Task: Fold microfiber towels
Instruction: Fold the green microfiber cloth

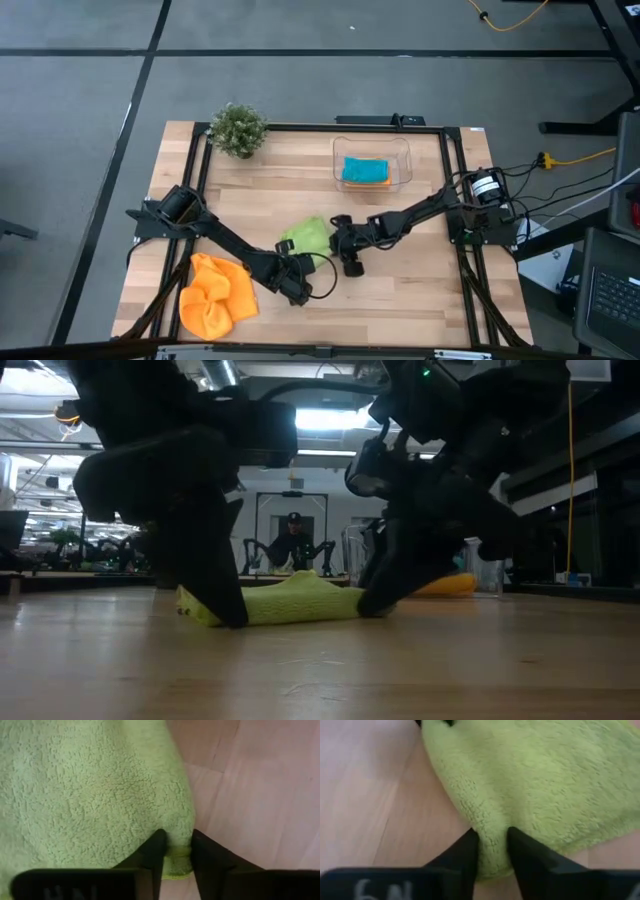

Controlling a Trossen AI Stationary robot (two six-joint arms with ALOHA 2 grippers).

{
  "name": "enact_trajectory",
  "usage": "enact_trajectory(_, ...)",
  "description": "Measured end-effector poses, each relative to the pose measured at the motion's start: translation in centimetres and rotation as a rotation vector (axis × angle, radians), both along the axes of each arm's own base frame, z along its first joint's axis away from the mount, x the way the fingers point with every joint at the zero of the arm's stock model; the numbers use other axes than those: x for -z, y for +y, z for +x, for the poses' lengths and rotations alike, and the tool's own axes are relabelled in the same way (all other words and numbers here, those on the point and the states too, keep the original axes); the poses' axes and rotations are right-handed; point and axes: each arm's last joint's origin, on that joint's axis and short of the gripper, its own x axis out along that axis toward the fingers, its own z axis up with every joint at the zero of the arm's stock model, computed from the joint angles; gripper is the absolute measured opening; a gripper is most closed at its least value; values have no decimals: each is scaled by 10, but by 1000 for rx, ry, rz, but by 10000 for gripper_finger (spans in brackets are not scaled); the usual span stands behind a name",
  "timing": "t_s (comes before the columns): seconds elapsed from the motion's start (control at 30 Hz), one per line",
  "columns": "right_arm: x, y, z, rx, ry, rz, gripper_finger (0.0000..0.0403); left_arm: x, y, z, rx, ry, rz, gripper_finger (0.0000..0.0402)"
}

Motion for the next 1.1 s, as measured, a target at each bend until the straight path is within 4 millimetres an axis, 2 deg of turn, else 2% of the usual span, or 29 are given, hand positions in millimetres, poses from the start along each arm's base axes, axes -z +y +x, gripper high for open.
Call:
enact_trajectory(0.23,-1,3,-2,45,46,172,14,-2,-9,1,20,-31,-39,7)
enact_trajectory(0.43,-13,6,-9,169,139,384,16,-16,-23,12,71,-56,-183,3)
enact_trajectory(0.57,-29,10,-15,186,175,471,8,-30,-31,21,117,-95,-240,2)
enact_trajectory(0.77,-40,21,-22,187,239,589,8,-47,-38,29,154,-132,-273,1)
enact_trajectory(1.1,-44,32,-27,189,319,700,8,-63,-43,36,199,-149,-358,0)
